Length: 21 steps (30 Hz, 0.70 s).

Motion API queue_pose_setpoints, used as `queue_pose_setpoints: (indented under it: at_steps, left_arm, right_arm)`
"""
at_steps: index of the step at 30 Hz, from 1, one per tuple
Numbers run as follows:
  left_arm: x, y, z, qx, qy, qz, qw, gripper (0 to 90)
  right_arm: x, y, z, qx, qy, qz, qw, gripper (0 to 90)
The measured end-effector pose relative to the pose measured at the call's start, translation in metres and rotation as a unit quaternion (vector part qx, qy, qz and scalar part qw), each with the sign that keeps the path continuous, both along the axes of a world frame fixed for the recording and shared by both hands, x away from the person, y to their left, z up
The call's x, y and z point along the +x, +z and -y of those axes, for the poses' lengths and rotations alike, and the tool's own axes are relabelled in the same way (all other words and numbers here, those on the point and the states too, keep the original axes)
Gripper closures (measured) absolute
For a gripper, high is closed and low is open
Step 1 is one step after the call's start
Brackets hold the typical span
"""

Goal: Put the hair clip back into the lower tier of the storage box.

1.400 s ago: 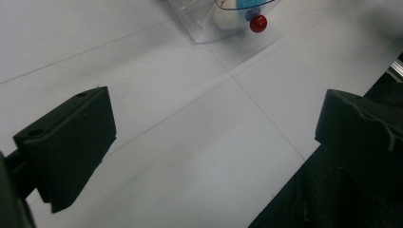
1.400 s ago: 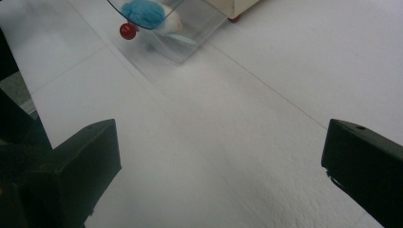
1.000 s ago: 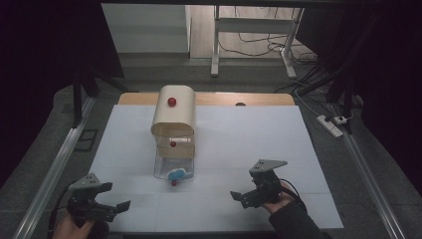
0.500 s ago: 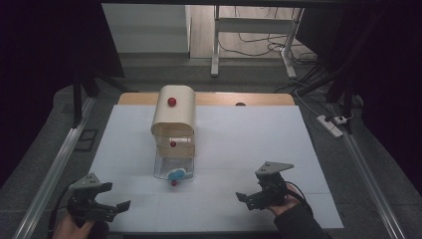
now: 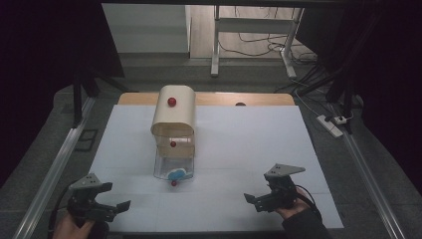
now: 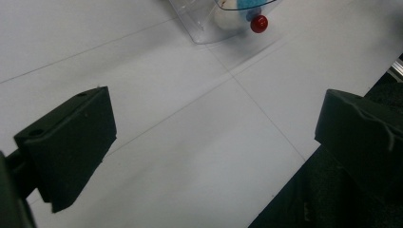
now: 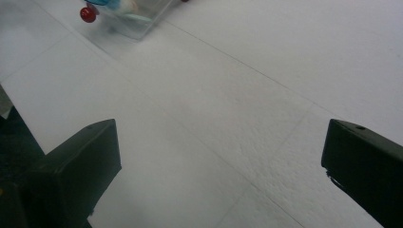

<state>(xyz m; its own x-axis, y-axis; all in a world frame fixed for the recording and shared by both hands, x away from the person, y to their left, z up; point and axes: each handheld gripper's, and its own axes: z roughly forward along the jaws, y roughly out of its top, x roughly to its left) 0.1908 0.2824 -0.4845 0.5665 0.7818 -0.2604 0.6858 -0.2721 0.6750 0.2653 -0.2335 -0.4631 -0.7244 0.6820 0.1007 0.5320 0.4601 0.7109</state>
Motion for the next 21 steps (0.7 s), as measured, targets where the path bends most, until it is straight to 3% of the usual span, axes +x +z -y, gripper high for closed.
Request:
queue_pose_setpoints:
  at_steps: [21]
  left_arm:
    - [0.0,0.0,0.0,0.001,0.0,0.0,1.0,0.1]
  right_arm:
    - [-0.013,-0.002,0.033,0.002,-0.04,-0.009,0.9991,0.0]
